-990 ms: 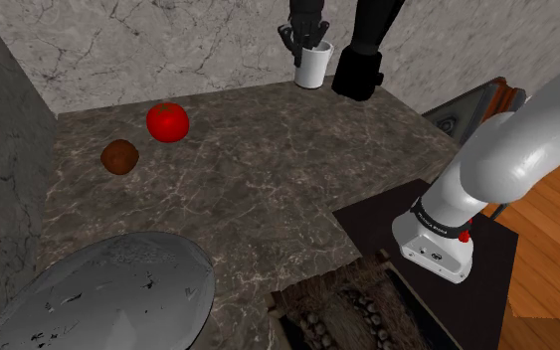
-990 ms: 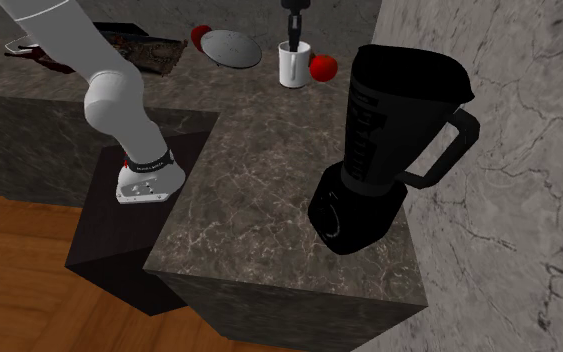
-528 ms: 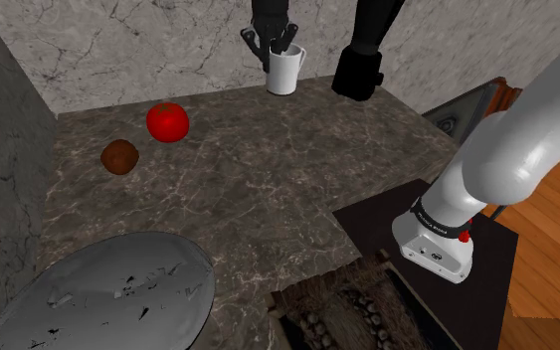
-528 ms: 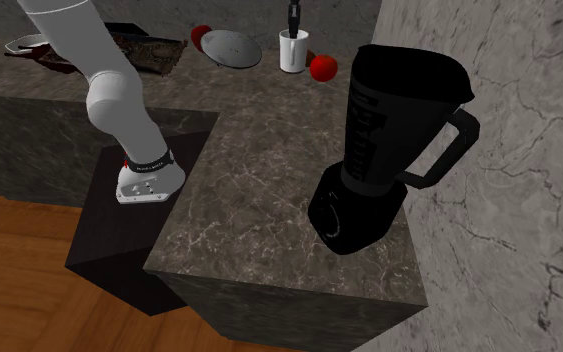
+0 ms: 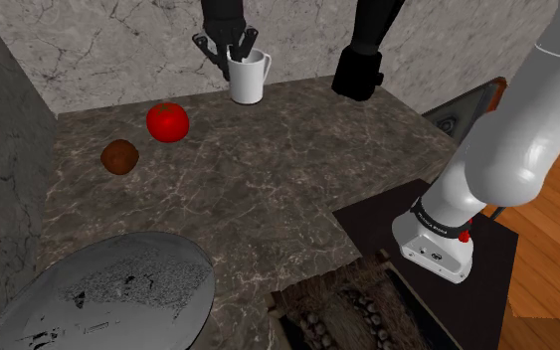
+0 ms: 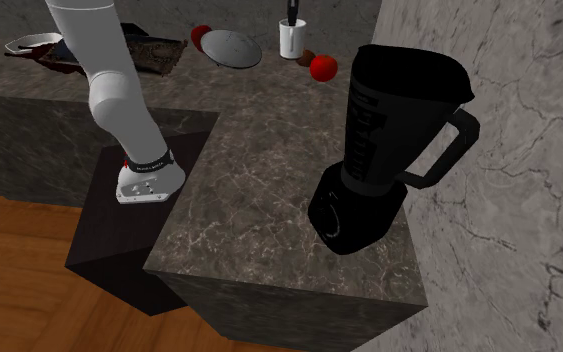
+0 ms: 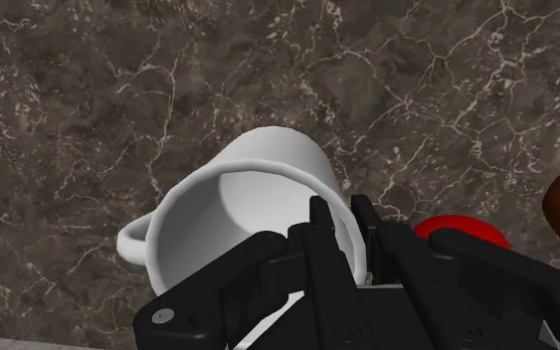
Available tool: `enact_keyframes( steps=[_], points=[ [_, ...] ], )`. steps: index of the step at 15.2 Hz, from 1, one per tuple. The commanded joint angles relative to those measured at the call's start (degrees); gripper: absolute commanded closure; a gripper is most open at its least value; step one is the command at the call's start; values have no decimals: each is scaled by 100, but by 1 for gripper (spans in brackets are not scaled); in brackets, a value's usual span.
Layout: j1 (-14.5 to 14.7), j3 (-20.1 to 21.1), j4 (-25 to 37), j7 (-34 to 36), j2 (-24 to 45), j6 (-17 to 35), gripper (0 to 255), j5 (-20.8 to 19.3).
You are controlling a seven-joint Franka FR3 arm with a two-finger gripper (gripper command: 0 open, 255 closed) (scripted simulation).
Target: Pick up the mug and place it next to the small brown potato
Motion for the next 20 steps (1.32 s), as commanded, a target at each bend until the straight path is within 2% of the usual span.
enact_keyframes(
  steps=[1,6,10,20],
  points=[
    [168,103,517,270,390,-157,255,-107],
    [668,251,1941,824,1428,-620,255,-416],
    [1229,274,3609,1164,2521,-1242,255,-716],
    [1094,266,2559,1221,2354,-366,255,-676]
  ],
)
